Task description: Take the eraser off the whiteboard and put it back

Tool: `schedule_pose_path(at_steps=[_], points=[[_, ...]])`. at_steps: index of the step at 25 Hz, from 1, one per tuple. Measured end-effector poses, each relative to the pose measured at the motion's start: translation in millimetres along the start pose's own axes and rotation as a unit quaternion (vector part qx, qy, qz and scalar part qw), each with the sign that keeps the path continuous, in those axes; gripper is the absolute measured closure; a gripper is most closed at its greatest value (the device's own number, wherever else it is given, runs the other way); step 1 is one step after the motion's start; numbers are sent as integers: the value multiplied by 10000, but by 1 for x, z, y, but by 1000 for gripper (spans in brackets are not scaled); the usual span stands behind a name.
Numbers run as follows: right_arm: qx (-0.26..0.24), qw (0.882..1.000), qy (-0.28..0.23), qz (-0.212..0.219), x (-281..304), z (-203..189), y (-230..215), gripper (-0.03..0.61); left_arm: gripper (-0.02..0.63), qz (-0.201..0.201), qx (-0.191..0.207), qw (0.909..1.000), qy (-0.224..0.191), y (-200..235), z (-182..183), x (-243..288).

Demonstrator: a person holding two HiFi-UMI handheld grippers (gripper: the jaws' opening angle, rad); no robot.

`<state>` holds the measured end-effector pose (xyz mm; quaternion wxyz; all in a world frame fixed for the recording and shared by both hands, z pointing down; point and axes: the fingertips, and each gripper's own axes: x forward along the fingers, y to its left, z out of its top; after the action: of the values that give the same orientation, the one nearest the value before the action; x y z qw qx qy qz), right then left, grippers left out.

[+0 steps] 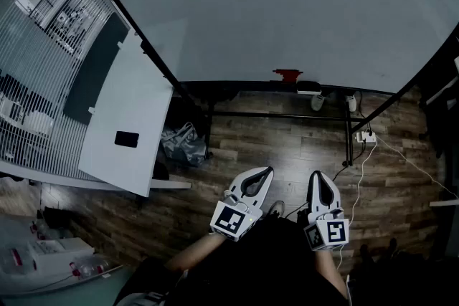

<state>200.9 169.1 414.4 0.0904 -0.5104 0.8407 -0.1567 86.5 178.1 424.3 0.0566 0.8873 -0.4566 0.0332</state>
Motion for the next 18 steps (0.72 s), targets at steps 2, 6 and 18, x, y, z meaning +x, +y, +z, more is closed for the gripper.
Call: schedule_pose_path(at_steps=[2, 6, 18], points=[[-200, 9996, 164, -105, -1, -6, -6, 565, 614, -3, 16, 10000, 27, -1, -2, 1], [-273, 9993, 217, -121, -2, -7, -11, 565, 614, 7, -103, 9999, -36, -4, -1, 4], [362, 9985, 398, 113, -4, -15, -39, 565, 612, 158, -136, 9998, 51, -13, -6, 27]])
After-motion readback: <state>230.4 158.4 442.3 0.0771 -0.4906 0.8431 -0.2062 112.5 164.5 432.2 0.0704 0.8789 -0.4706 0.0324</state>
